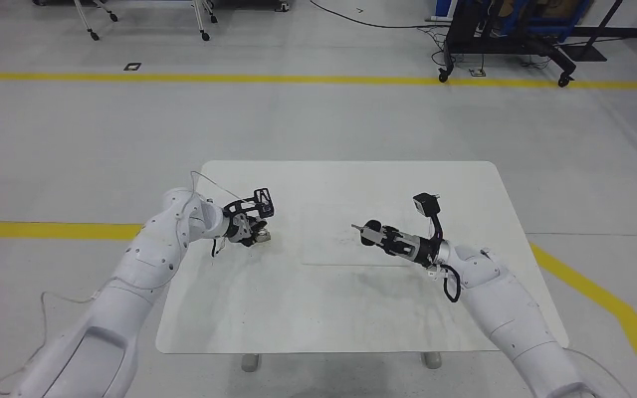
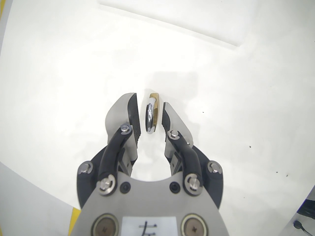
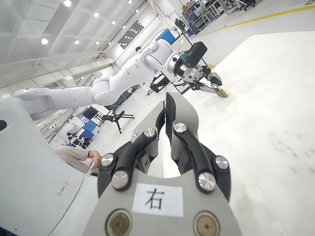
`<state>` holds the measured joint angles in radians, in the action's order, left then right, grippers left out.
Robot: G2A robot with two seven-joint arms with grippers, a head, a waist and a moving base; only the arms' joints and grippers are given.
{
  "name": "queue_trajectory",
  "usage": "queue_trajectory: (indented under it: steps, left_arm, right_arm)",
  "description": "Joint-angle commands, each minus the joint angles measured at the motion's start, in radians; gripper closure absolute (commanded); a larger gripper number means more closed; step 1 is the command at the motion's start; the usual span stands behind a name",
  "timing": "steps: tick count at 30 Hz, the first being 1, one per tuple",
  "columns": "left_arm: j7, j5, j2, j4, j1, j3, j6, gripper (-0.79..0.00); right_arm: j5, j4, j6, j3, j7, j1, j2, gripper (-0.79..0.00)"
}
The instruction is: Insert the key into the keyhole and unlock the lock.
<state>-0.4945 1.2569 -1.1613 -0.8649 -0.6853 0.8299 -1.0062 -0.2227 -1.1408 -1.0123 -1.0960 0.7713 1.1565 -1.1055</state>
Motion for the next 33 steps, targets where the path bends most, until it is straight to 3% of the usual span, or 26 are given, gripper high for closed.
queue_trajectory:
  steps: [1,3,5,24,33]
  left_arm:
    - [-0.014,-0.003,0.001,-0.002,0.001,0.0,-0.003,-0.215]
    - [-0.027,-0.008,0.001,-0.006,0.0,-0.001,-0.001,-0.166]
    - [-0.038,-0.013,0.0,-0.012,-0.001,-0.005,0.003,0.0]
    - [-0.08,-0.107,0.002,-0.014,-0.012,0.005,0.032,0.0]
    - [-0.24,-0.455,0.002,0.052,-0.005,0.047,0.008,0.0]
  right_arm:
    - [0.0,0.0,0.0,0.0,0.0,0.0,0.0,0.0]
    - [0.0,0.0,0.0,0.0,0.0,0.0,0.0,0.0]
    - [0.0,0.0,0.0,0.0,0.0,0.0,0.0,0.0]
    - [0.0,0.0,0.0,0.0,0.0,0.0,0.0,0.0]
    - [0.0,0.0,0.0,0.0,0.0,0.0,0.0,0.0]
